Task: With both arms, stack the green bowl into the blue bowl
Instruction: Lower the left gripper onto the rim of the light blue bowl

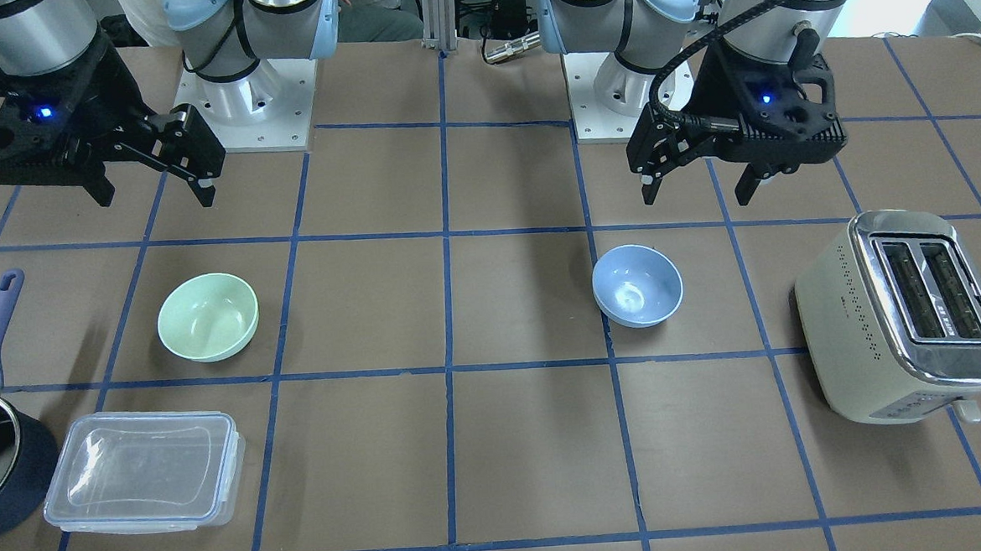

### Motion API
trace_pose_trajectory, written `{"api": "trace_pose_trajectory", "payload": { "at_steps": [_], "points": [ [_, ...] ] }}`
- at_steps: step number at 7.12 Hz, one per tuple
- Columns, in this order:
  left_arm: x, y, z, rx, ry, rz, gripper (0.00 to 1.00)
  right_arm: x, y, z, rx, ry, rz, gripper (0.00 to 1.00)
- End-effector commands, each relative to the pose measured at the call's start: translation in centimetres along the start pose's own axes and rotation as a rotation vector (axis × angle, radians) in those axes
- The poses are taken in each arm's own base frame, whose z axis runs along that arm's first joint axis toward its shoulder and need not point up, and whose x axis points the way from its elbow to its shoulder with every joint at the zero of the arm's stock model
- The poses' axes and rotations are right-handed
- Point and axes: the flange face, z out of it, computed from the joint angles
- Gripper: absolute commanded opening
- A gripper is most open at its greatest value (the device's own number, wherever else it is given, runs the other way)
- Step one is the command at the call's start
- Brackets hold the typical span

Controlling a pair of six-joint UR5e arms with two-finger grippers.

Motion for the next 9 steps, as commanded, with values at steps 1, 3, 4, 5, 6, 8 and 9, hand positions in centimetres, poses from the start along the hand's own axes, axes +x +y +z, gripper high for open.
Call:
{"api": "trace_pose_trajectory", "payload": {
  "at_steps": [1,3,4,5,6,8,9],
  "points": [
    [0.0,-0.1,0.2,-0.004,0.001,0.0,1.0,0.0,0.1,0.1,-0.001,0.002,-0.002,1.0],
    [0.4,0.5,1.8,-0.044,-0.007,0.009,1.0,0.0,0.1,0.1,-0.001,0.006,-0.001,1.0],
    [0.7,2.3,4.4,-0.096,-0.01,0.02,1.0,0.0,0.1,0.1,-0.001,0.006,0.001,1.0],
    [0.6,3.5,11.5,-0.225,0.006,-0.038,1.0,0.0,0.1,0.2,-0.004,0.007,-0.001,1.0],
    [0.9,5.1,18.1,-0.198,0.015,-0.078,1.0,0.0,0.1,0.2,-0.005,0.002,-0.001,1.0],
    [1.1,9.7,26.7,-0.089,0.016,-0.072,1.0,0.0,0.1,0.4,-0.008,0.0,-0.001,1.0],
    [1.2,11.1,28.5,-0.116,0.015,-0.072,1.0,0.0,0.1,0.4,-0.008,-0.001,-0.001,1.0]
  ]
}}
